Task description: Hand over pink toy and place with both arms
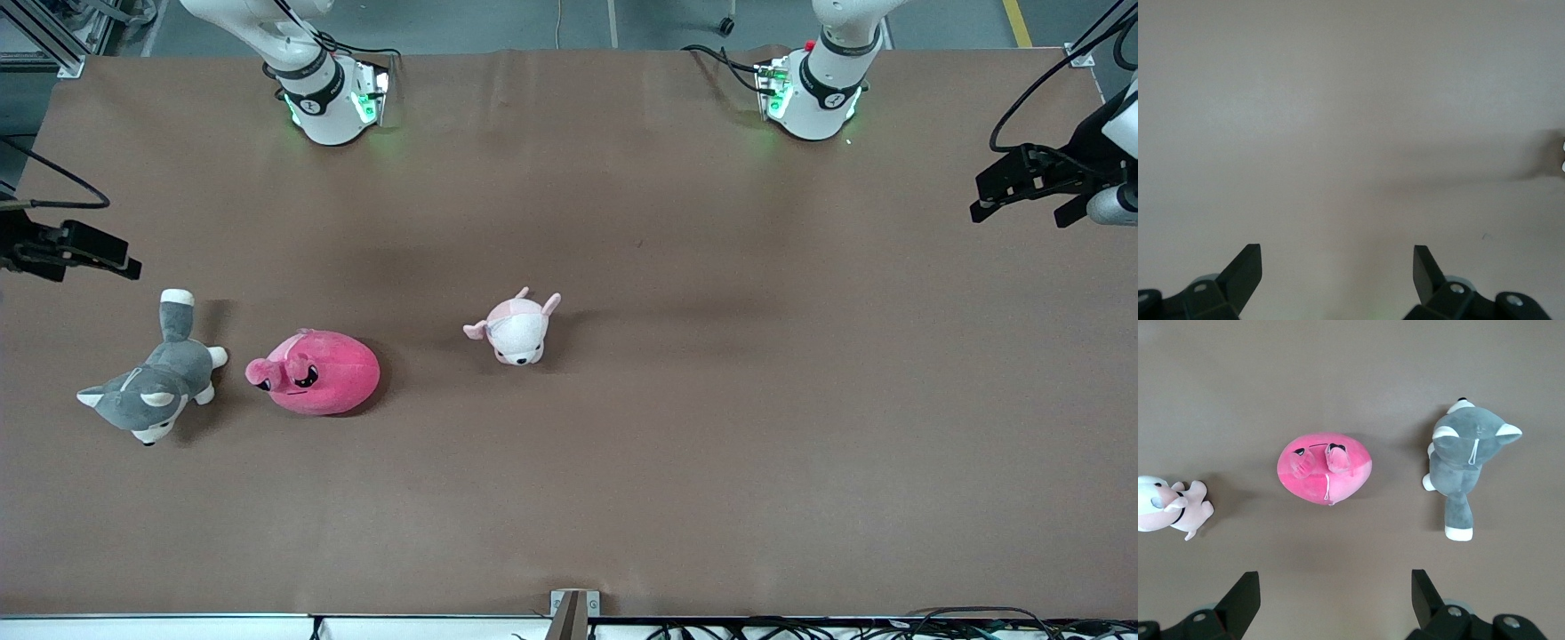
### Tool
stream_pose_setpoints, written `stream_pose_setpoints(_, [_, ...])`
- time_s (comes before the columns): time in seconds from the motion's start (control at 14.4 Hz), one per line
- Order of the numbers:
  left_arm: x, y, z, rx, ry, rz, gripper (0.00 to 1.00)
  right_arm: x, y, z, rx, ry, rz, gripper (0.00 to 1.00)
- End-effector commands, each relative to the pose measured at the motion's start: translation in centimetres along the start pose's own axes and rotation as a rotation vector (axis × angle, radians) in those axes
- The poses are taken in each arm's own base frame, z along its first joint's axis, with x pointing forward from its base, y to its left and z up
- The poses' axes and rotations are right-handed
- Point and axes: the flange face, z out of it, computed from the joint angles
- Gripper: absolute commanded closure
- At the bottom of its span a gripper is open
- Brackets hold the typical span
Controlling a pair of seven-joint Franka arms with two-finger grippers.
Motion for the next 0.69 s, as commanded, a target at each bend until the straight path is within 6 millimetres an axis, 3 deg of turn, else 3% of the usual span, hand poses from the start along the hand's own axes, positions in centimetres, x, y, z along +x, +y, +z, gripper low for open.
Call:
stream_pose_setpoints(0.0, [-0.2, 0.0, -0.4, 0.015, 0.011, -0.001, 0.0, -0.2, 0.9, -1.3, -0.076, 0.031, 0.032, 0.0])
stream_pose_setpoints(0.28, [-0.1, -0.5, -0.3, 0.012, 0.009, -0.009, 0.0, 0.1, 1.2, -2.4, -0.078, 0.102, 0.039, 0.0])
stream_pose_setpoints(0.49, [-0.2, -1.3, -0.4, 0.008, 0.011, -0.016, 0.0, 0.2, 2.9, -2.2, -0.061, 0.109, 0.063, 0.0])
stream_pose_setpoints(0.62, [-0.2, -1.1, -0.5, 0.003, 0.011, -0.015, 0.0, -0.2, 2.6, -2.8, -0.059, 0.124, 0.051, 0.0])
